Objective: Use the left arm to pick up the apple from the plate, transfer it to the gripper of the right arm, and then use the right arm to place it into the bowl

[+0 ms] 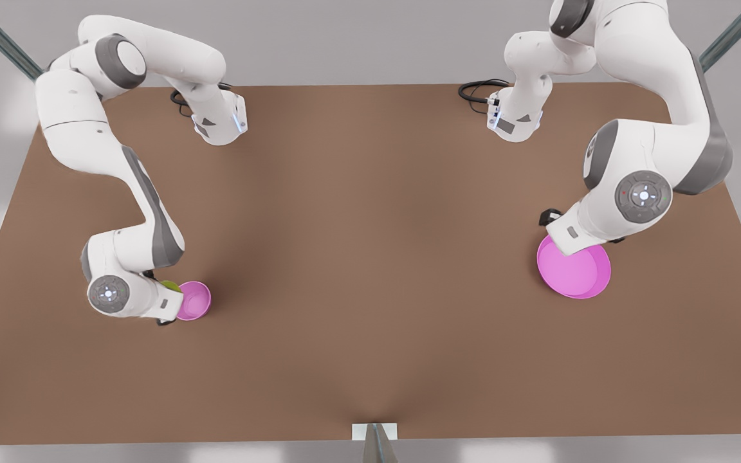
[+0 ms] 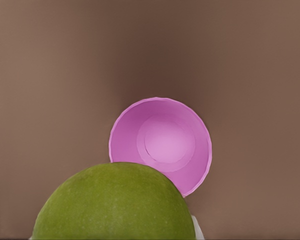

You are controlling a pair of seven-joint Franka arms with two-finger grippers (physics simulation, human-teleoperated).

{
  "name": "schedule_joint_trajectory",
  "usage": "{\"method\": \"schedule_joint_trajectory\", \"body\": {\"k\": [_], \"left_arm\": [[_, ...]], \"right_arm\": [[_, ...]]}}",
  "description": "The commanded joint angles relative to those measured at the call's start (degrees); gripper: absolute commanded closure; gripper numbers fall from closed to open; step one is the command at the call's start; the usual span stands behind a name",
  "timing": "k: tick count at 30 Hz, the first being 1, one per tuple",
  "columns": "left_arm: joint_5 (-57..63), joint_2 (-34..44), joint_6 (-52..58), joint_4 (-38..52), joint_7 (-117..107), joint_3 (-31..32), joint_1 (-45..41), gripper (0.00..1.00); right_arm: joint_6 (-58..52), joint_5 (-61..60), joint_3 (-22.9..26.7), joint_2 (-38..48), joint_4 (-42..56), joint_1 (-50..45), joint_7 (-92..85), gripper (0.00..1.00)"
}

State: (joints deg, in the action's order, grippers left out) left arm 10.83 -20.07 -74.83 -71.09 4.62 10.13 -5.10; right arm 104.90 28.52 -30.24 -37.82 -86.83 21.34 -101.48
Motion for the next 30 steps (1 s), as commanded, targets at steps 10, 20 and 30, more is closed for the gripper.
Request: {"method": "schedule_joint_trajectory", "body": {"k": [10, 20, 30], "left_arm": [[0.60, 0.03, 0.82, -0.01, -0.66, 0.07, 0.09, 0.00], [0.33, 0.03, 0.91, -0.01, -0.66, 0.07, 0.27, 0.00], [0.33, 0.03, 0.91, -0.01, -0.75, 0.07, 0.27, 0.00]], "right_arm": [[14.19, -6.19, 4.75, -1.21, -3.17, -3.94, 1.19, 0.25], [14.37, -7.33, 6.77, 0.11, -7.04, -3.50, 0.93, 0.25], [12.17, -11.38, 12.56, 6.26, -5.63, -9.21, 10.66, 0.00]]}}
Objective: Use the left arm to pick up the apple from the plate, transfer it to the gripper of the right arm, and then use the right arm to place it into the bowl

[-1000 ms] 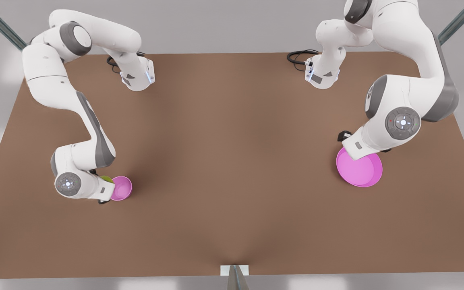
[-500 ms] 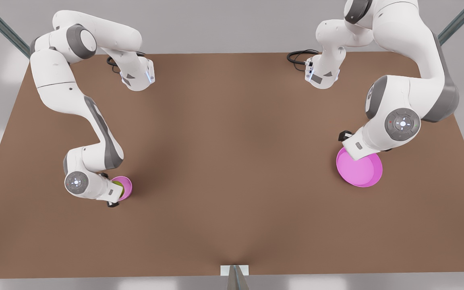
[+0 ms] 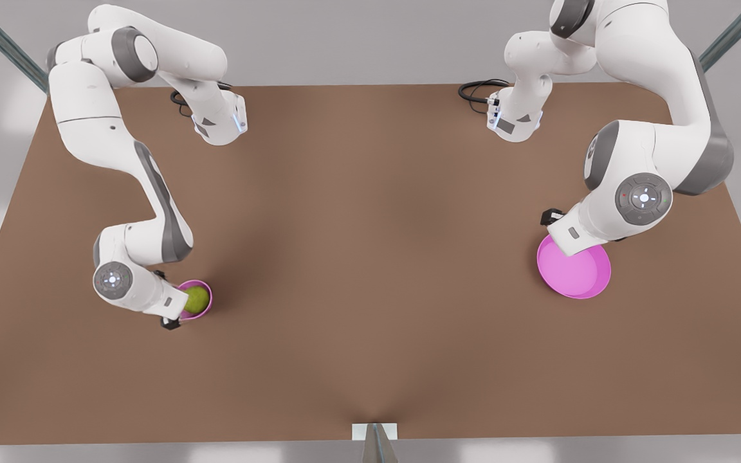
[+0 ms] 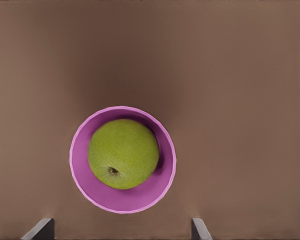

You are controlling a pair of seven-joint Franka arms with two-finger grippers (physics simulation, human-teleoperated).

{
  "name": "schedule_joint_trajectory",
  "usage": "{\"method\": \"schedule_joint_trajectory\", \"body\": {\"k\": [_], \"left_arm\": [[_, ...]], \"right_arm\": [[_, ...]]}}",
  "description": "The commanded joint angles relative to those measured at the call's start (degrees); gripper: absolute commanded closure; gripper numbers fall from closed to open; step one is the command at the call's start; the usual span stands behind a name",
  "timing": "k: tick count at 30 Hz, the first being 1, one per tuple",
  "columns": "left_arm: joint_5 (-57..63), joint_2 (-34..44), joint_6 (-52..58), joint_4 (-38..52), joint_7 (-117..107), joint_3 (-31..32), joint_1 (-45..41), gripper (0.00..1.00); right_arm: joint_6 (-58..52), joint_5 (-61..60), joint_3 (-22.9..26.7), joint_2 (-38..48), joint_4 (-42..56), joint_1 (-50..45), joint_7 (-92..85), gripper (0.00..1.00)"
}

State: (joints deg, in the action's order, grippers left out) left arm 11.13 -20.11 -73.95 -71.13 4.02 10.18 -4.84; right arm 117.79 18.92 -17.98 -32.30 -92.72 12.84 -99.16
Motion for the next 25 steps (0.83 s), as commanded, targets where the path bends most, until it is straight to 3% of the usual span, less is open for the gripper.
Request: {"method": "schedule_joint_trajectory", "body": {"k": [1, 4, 5, 7, 9, 14, 16, 17, 25], "left_arm": [[0.03, 0.07, 0.03, 0.02, -0.16, 0.02, 0.00, 0.00], [0.03, 0.07, 0.03, 0.02, -0.16, 0.02, -0.09, 0.00], [0.03, 0.07, 0.03, 0.02, -0.16, 0.02, -0.09, 0.00], [0.03, 0.07, 0.03, 0.02, -0.16, 0.02, -0.09, 0.00], [0.03, 0.07, 0.03, 0.02, -0.16, 0.02, -0.17, 0.00], [0.29, -0.37, -0.32, 0.11, -0.24, 0.02, -0.26, 0.00], [0.29, -0.72, -1.28, 0.11, -11.66, 0.02, -1.93, 0.00], [0.29, -0.81, -1.28, 0.11, -13.16, 0.02, -1.93, 0.00], [0.29, -0.81, -0.93, 0.29, -12.64, -0.07, -1.76, 0.00]], "right_arm": [[-7.03, -1.70, 3.91, 2.23, 0.79, -2.73, 32.84, 0.00], [-17.23, -3.01, 7.34, 2.32, 1.23, -5.36, 90.49, 0.00], [-20.65, -3.11, 7.43, 1.36, 3.85, -6.15, 98.01, 0.00], [-28.66, -3.37, 9.36, -1.28, 12.12, -8.70, 98.29, 0.00], [-34.29, -5.56, 9.45, 2.76, 15.99, -10.90, 100.31, 0.00], [-39.13, -13.03, 11.65, 16.03, 13.45, -11.87, 102.68, 0.00], [-38.25, -14.35, 13.84, 19.63, 10.11, -13.19, 102.24, 0.00], [-37.98, -15.50, 16.48, 20.78, 8.43, -15.12, 102.24, 0.00], [-37.72, -16.37, 16.66, 22.45, 6.41, -15.30, 102.24, 0.00]]}}
